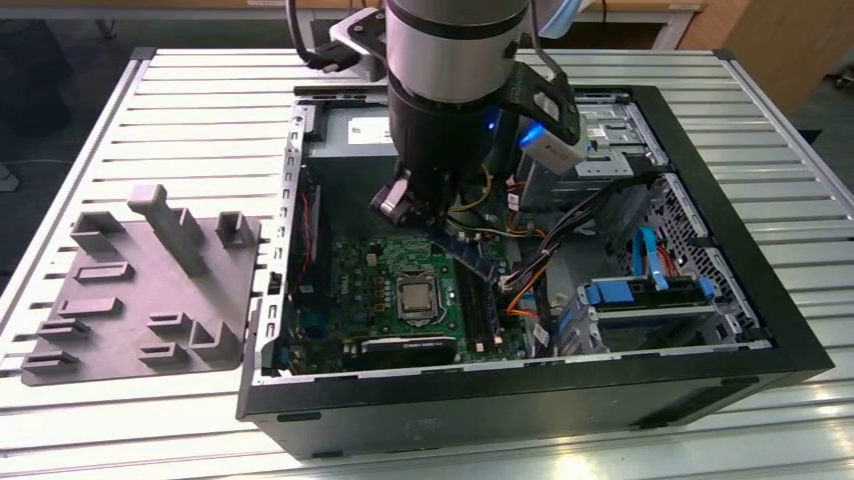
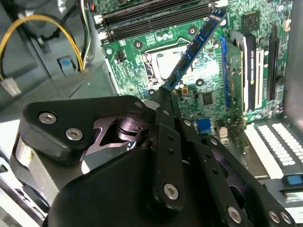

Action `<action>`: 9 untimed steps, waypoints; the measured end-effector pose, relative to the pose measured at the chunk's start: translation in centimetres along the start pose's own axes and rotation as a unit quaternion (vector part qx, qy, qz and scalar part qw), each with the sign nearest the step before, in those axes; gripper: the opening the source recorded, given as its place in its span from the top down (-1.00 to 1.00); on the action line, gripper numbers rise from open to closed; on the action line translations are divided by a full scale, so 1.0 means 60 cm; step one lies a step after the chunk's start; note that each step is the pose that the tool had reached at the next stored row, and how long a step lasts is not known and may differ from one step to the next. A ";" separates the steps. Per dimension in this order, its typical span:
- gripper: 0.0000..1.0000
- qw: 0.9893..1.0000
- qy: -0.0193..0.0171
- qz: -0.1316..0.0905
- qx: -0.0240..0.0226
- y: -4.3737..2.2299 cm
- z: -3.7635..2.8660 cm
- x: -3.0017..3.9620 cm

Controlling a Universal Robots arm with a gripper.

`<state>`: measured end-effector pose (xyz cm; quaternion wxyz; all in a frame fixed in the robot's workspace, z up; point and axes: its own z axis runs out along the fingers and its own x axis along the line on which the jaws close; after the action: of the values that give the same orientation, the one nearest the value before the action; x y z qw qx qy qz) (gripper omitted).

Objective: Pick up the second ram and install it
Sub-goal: 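Insert the second ram into the second slot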

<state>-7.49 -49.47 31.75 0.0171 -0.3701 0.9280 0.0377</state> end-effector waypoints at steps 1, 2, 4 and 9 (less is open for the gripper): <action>0.76 1.000 0.000 0.009 0.001 0.000 0.000 0.000; 0.76 1.000 -0.001 0.018 0.001 0.000 0.000 0.000; 0.76 0.999 -0.002 0.035 0.002 0.000 0.001 0.000; 0.76 0.997 -0.005 0.080 0.005 0.000 0.001 0.000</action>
<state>-7.49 -49.47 31.66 0.0200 -0.2946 0.9547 0.0363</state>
